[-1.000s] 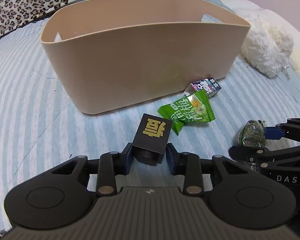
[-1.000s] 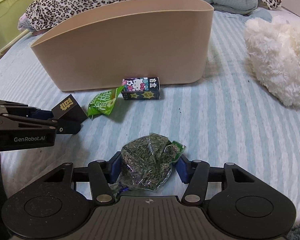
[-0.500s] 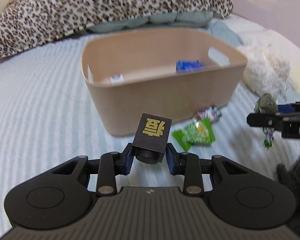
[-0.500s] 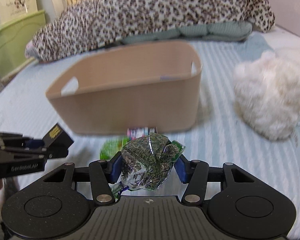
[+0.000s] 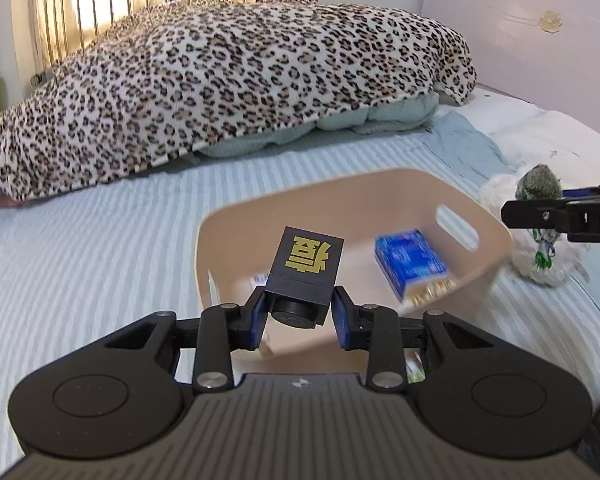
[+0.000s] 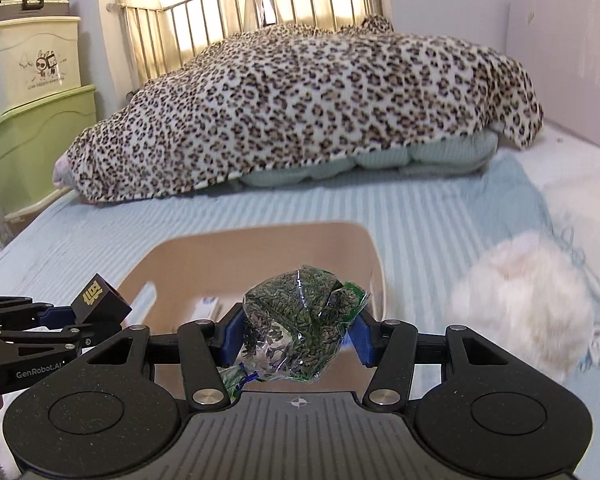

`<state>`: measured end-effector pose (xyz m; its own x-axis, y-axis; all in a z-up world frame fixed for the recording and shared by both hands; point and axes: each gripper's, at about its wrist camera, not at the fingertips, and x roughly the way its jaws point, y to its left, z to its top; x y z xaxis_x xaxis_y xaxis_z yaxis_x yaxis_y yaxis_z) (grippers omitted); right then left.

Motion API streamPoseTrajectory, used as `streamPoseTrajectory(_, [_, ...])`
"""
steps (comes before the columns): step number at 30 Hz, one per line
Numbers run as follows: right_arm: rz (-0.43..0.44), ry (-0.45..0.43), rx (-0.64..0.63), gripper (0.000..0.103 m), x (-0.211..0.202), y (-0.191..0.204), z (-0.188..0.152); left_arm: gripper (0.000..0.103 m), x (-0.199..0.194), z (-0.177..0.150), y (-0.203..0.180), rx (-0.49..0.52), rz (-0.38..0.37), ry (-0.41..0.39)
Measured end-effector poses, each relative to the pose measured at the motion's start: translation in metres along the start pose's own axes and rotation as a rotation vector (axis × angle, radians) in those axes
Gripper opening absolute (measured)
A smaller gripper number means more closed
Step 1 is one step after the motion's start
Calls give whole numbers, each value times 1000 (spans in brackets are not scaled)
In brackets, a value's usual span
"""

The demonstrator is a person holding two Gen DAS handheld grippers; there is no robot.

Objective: Organize objects
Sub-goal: 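Carry both items into the basket and open both tools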

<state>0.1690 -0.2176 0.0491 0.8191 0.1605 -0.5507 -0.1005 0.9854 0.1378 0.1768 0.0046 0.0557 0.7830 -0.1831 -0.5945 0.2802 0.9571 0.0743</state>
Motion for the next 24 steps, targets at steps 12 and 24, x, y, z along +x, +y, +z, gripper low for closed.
streamPoseTrajectory(12, [-41,64,-43,51,71,3,26,36,87,22,-4,-7,93,144])
streamPoseTrajectory(24, [-70,258,-88,52,128,9,5,36,124,4,-4,-5,114,310])
